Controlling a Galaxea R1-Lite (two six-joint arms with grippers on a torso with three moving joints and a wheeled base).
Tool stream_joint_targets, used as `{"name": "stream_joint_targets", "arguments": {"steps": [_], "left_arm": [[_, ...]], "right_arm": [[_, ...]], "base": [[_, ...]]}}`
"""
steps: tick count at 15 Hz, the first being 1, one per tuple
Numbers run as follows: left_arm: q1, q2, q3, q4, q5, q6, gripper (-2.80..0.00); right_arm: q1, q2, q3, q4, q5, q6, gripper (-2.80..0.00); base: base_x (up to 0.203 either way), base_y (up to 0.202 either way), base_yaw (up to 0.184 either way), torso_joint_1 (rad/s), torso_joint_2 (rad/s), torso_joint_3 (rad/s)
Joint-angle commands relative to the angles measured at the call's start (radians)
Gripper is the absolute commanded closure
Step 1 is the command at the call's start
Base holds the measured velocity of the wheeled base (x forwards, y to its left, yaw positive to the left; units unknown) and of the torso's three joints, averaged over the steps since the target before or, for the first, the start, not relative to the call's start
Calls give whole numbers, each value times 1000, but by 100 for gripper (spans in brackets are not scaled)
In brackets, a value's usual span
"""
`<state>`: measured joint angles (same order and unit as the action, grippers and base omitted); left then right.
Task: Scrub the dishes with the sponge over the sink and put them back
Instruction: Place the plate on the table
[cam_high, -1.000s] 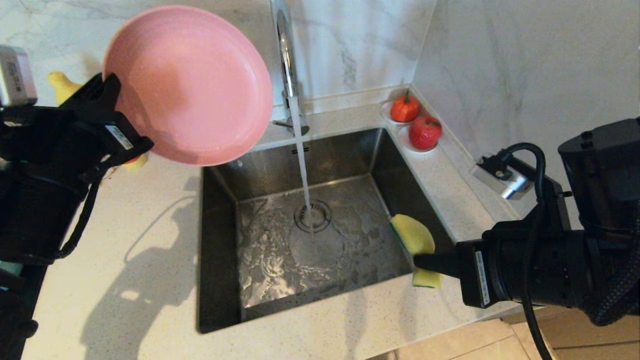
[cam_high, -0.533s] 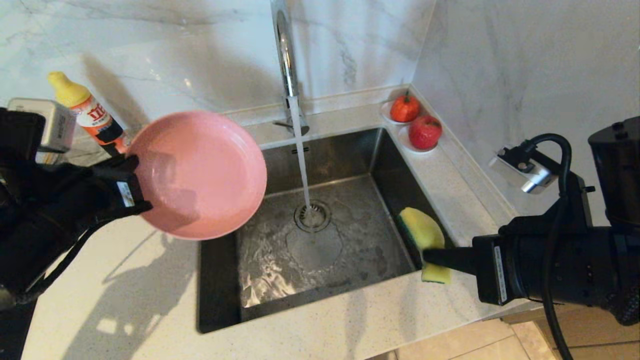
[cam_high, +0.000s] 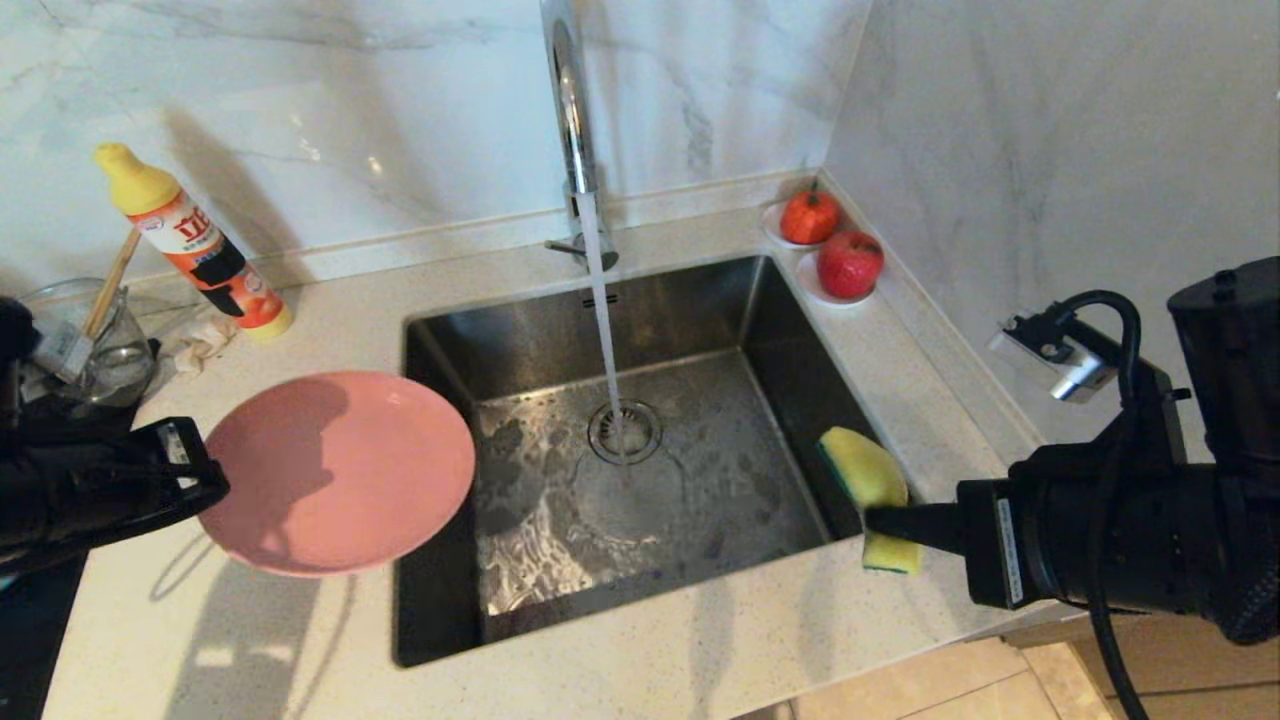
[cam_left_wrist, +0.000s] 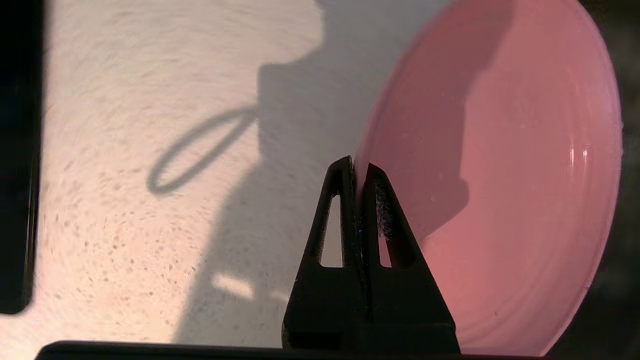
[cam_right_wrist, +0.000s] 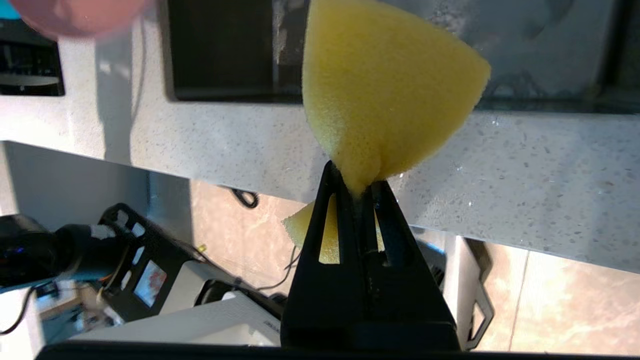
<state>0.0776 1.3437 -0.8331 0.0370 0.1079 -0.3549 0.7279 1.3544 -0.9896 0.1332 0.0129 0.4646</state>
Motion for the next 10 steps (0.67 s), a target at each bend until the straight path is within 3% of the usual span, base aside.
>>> {"name": "stream_joint_targets", "arguments": {"steps": [1, 4, 10], "left_arm": [[74, 51, -11, -24, -41, -17, 0], [199, 91, -16, -105, -141, -13, 0], [361, 217, 8, -259, -209, 46, 0]], "right_arm": [[-54, 12, 2, 0, 60, -2, 0], [-82, 35, 2, 0, 84, -4, 0], [-82, 48, 2, 0, 113, -4, 0]], "base": [[0, 0, 0, 0, 0, 0], [0, 0, 0, 0, 0, 0], [0, 0, 0, 0, 0, 0]]}}
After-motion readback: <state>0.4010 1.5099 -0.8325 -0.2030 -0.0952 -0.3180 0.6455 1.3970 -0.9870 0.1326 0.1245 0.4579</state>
